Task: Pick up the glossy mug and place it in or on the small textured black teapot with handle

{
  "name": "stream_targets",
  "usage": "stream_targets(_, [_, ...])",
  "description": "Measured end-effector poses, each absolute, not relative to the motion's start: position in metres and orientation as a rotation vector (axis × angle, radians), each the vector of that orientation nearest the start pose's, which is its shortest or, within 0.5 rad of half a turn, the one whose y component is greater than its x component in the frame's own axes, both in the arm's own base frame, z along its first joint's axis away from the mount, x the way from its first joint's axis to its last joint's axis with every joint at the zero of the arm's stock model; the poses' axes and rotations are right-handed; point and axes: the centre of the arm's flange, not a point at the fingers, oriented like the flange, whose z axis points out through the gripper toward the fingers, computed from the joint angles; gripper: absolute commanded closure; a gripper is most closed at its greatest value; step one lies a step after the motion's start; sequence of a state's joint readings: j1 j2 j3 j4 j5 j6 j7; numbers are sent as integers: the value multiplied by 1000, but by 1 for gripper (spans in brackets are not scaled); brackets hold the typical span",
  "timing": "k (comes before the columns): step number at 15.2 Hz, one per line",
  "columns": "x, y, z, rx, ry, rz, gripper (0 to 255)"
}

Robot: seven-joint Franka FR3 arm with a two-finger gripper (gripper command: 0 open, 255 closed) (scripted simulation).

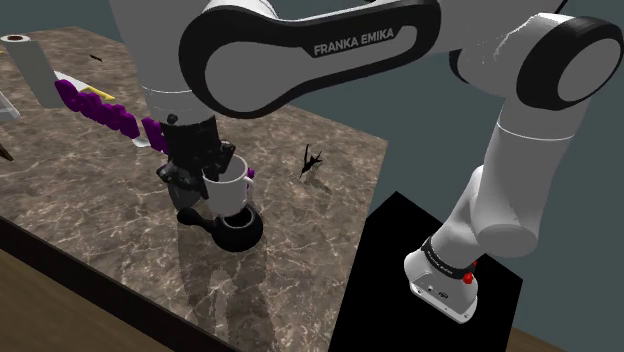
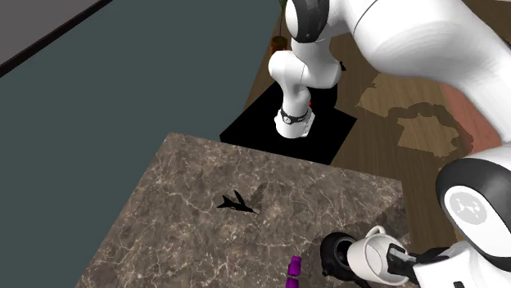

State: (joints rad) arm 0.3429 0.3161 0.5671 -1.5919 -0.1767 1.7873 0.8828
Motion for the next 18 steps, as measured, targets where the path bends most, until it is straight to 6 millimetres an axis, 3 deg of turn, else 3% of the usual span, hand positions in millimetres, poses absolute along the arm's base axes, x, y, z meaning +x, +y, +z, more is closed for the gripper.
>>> stream_targets(3, [432,468,453,-3196,-88,67,255])
stream_targets(9, [432,468,449,-3195,-87,66,255])
stream_targets(10, [432,468,449,-3195,-87,66,0])
stream_targets(16, [432,468,449,-3195,-87,65,0])
stream_targets(18, [433,468,466,-3194,-88,65,0])
